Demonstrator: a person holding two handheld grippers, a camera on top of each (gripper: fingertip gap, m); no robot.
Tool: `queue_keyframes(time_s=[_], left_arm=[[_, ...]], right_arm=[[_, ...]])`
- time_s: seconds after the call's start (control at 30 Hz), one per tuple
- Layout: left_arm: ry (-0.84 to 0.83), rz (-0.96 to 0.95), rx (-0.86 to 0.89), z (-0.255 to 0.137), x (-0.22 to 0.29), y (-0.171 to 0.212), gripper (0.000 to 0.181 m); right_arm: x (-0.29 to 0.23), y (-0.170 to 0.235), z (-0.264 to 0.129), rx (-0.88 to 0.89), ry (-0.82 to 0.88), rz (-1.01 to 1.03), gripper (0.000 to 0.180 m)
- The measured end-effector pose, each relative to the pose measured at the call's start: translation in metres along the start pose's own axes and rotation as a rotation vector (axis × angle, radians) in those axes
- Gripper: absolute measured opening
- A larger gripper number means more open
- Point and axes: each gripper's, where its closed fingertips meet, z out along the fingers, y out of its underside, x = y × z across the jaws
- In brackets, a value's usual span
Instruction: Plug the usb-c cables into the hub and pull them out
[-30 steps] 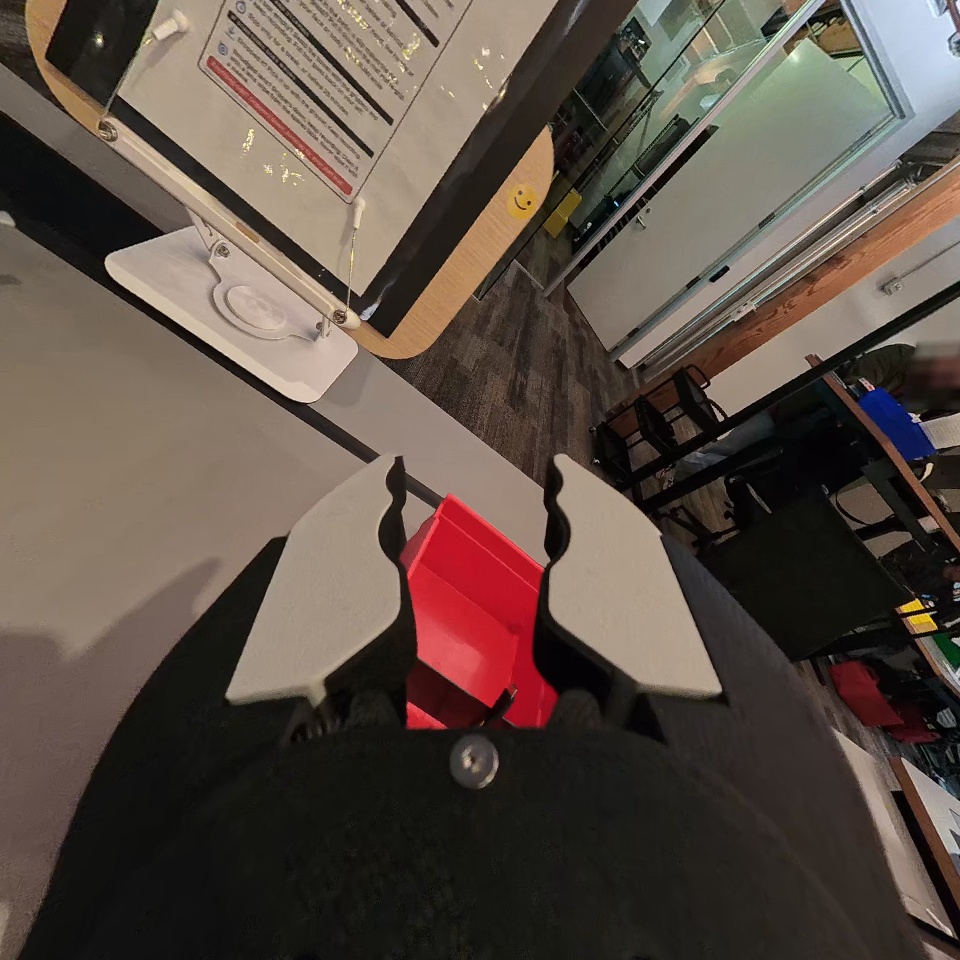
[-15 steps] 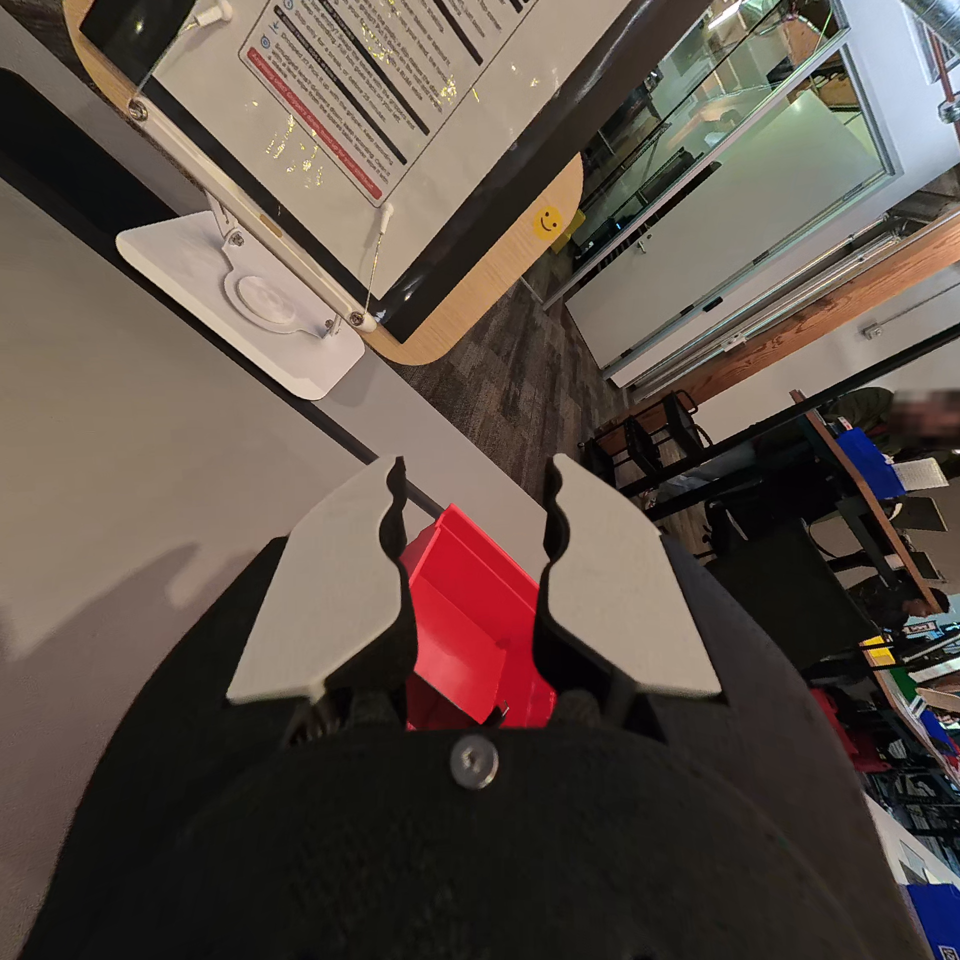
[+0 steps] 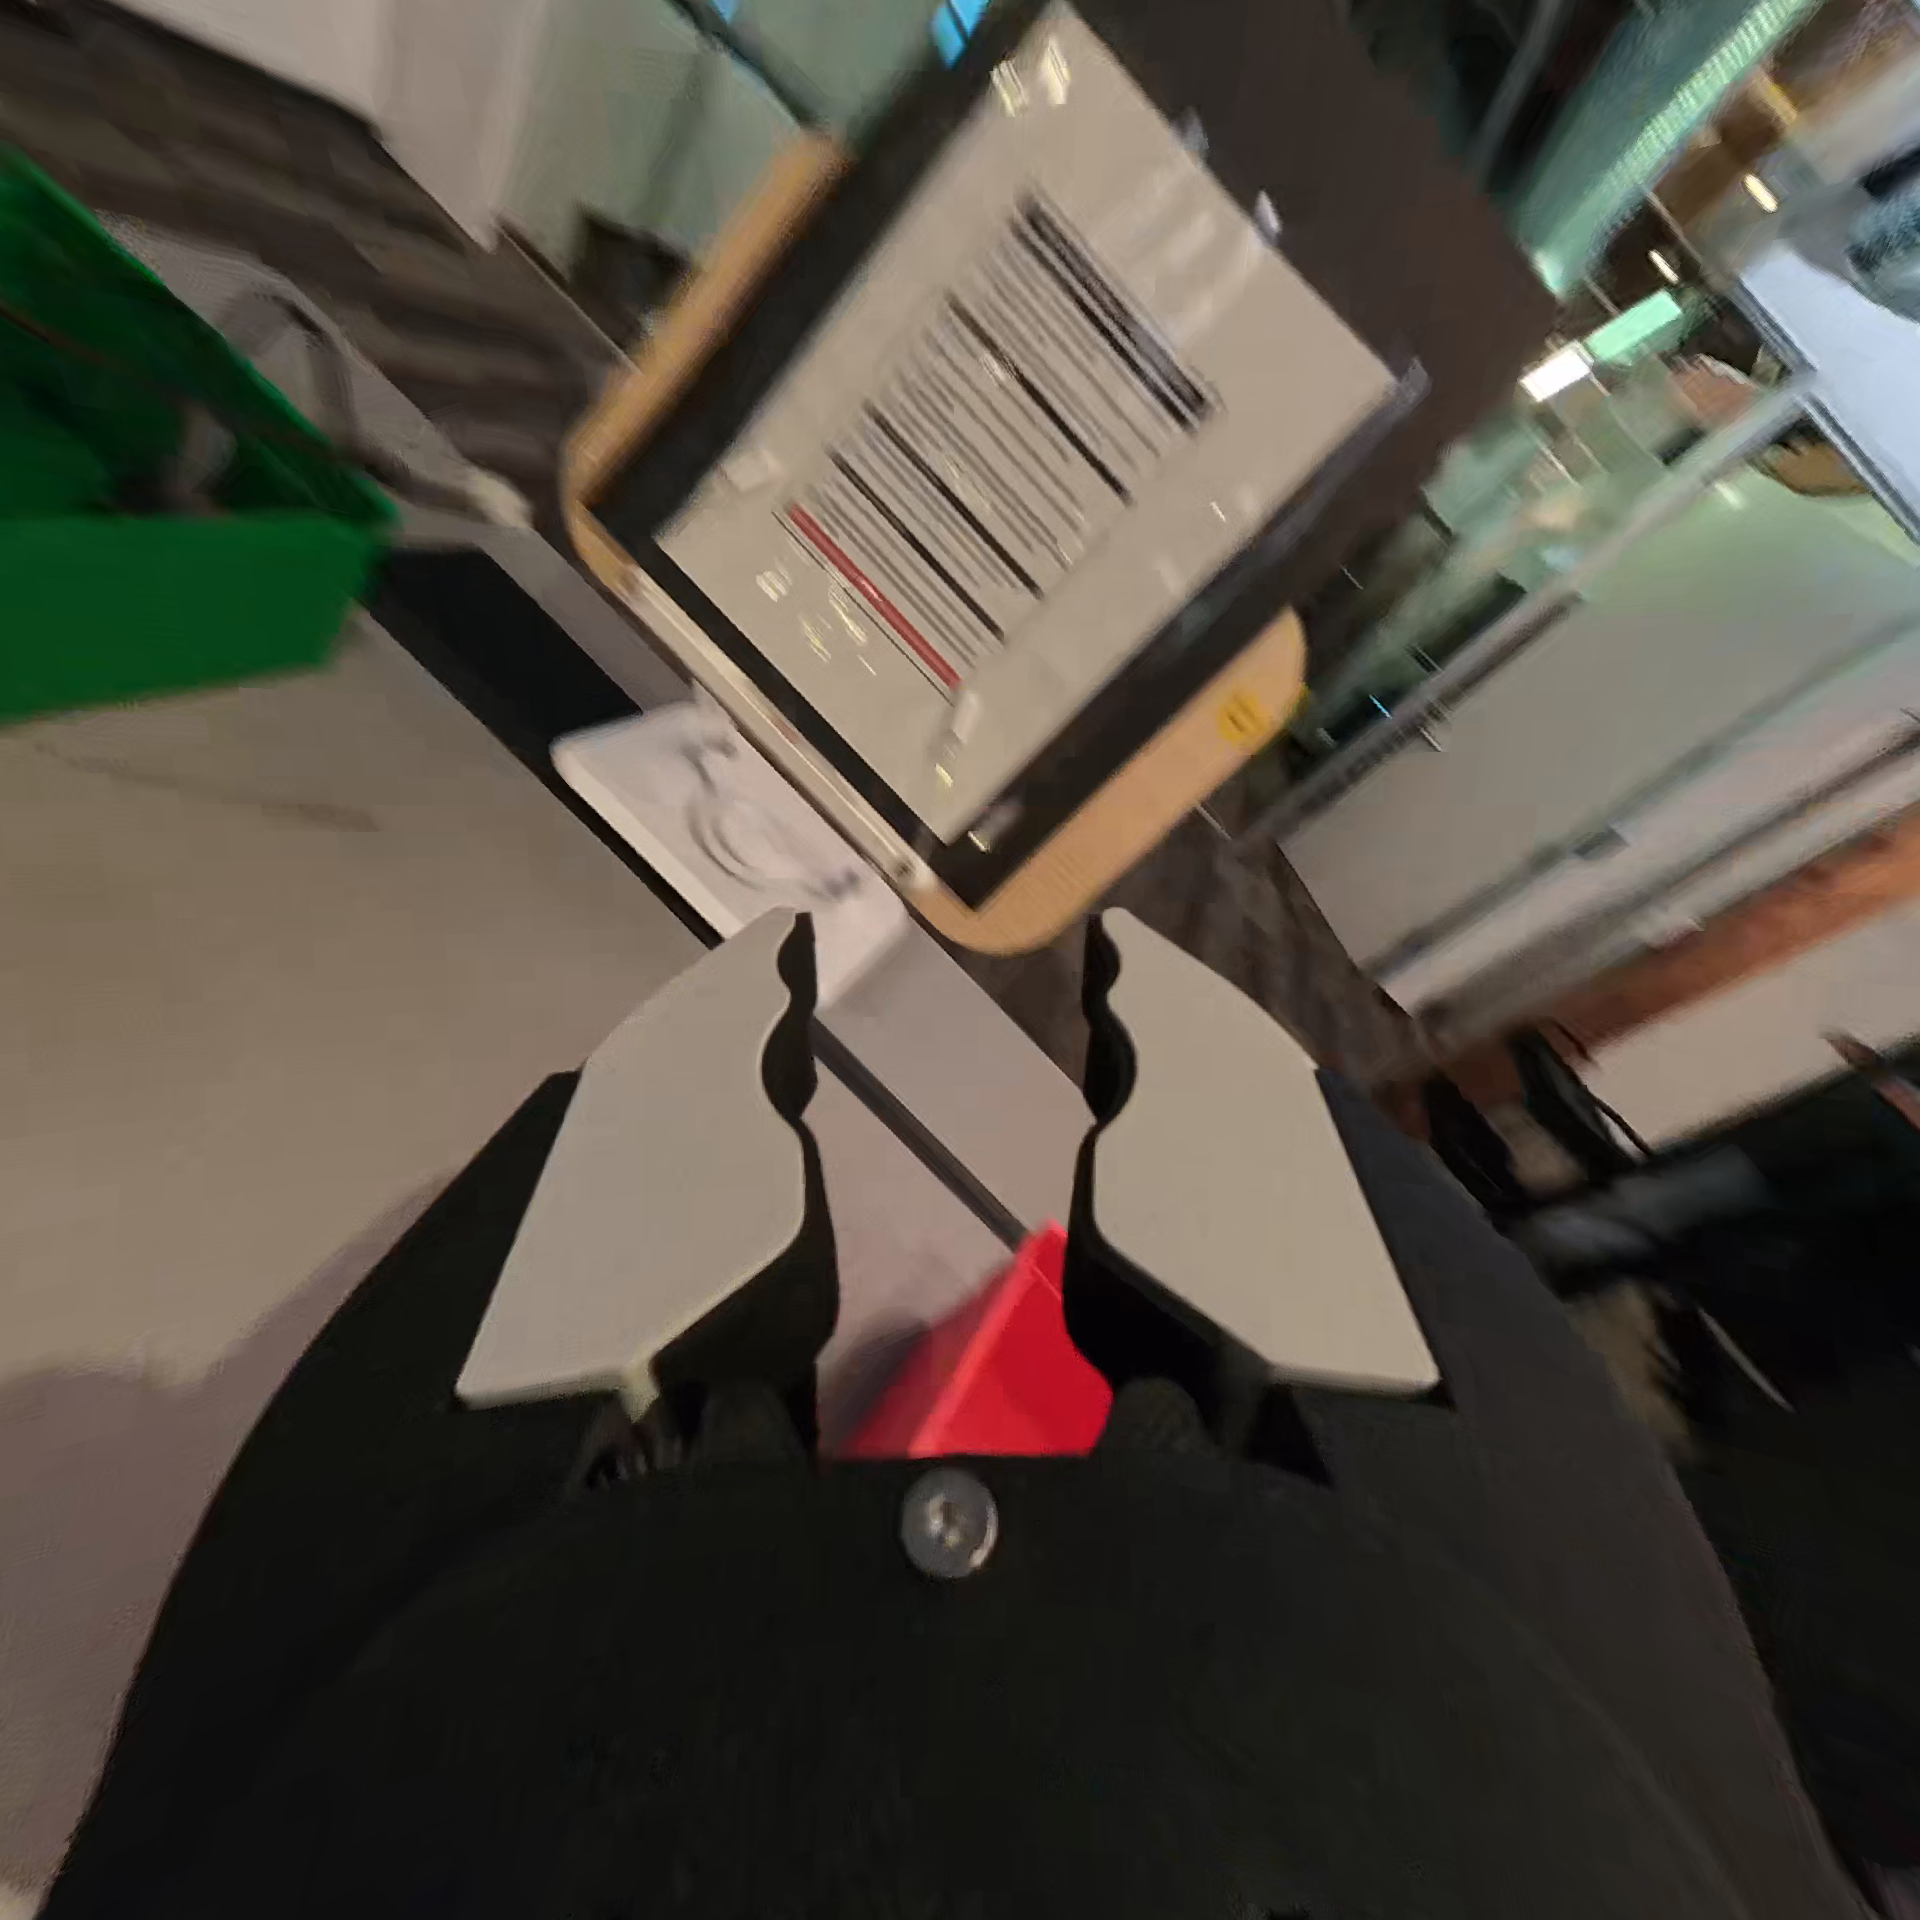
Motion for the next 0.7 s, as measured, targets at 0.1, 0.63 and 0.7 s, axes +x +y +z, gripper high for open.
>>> queue_keyframes(time_s=[0.1, 0.63, 0.7], left_arm=[[0.015, 0.155, 0.010, 0.023, 0.034, -0.013, 0.014], [-0.066, 0.867, -0.217, 0.106, 0.133, 0.022, 0.011], [-0.133, 0.942, -0.257, 0.112, 0.129, 0.027, 0.010]], right_arm=[[-0.034, -0.037, -0.012, 0.235, -0.218, 0.037, 0.050], [-0.052, -0.069, -0.052, 0.492, -0.268, -0.175, 0.065], [-0.057, -0.063, -0.059, 0.432, -0.194, -0.362, 0.064]])
